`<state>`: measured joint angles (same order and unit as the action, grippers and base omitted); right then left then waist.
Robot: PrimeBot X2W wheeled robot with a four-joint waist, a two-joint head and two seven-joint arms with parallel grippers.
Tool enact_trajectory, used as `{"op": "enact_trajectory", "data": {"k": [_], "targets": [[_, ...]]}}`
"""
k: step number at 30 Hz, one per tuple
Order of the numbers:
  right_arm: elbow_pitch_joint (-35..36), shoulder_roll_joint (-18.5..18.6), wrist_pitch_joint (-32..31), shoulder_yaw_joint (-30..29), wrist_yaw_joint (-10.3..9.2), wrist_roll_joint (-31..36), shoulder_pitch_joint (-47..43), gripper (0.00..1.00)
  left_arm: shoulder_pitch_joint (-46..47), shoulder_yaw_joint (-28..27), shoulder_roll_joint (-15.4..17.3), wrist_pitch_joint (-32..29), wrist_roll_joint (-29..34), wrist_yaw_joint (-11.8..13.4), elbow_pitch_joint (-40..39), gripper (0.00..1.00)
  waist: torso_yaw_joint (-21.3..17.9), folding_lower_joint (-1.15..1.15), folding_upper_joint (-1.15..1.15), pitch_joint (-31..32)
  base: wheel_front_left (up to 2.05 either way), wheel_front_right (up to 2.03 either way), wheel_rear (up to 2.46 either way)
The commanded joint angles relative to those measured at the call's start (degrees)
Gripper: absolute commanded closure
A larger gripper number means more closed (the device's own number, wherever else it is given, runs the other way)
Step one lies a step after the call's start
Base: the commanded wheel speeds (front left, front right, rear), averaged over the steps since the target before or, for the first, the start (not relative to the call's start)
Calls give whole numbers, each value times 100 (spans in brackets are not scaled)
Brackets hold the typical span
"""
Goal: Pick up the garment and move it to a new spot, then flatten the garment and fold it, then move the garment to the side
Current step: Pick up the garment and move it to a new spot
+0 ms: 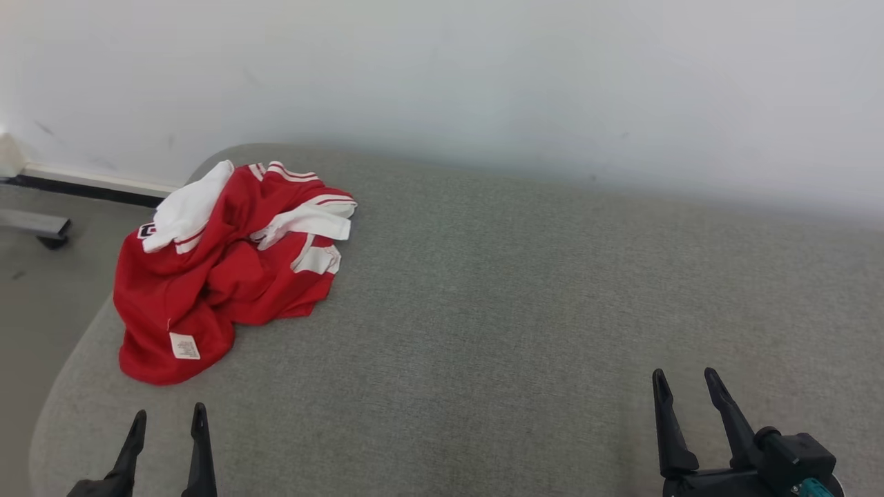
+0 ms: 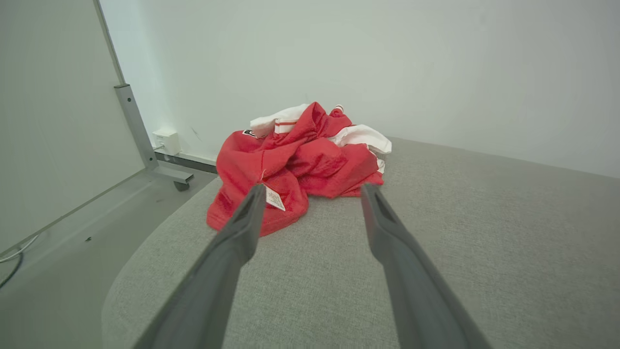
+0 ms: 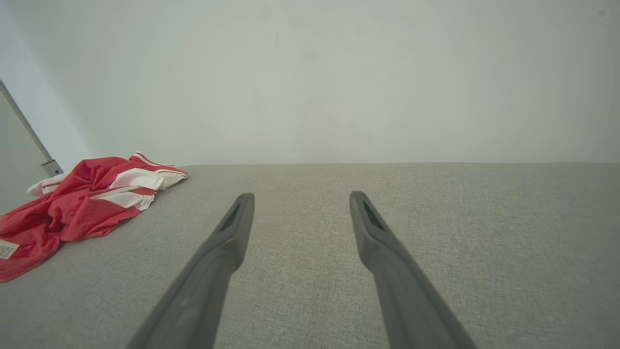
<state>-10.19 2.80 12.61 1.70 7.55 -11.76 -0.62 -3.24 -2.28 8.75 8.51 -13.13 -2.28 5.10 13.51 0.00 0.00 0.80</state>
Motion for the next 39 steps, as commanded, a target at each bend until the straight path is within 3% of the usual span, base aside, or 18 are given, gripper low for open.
{"op": "enact_trajectory", "data": {"k": [1,12,19,30,39], "targets": [[6,15,1,-3,-12,16,1,0,11,-16,34,20,-32,16,-5,0,290,0,0,-65,0,0,0],[35,15,-51,0,-12,19,42,0,58,-16,-22,115,-177,75,105,0,900,0,0,-139,0,0,0],[-8,15,-52,45,-12,20,75,0,94,-24,11,170,-209,113,173,0,1089,0,0,-159,0,0,0],[-63,15,-43,86,-12,49,133,0,158,-14,-25,238,-304,124,214,0,1137,0,0,-219,0,0,0],[-23,15,-63,139,-12,178,315,0,621,-141,124,318,-438,85,317,0,817,0,0,-451,0,0,0]]}}
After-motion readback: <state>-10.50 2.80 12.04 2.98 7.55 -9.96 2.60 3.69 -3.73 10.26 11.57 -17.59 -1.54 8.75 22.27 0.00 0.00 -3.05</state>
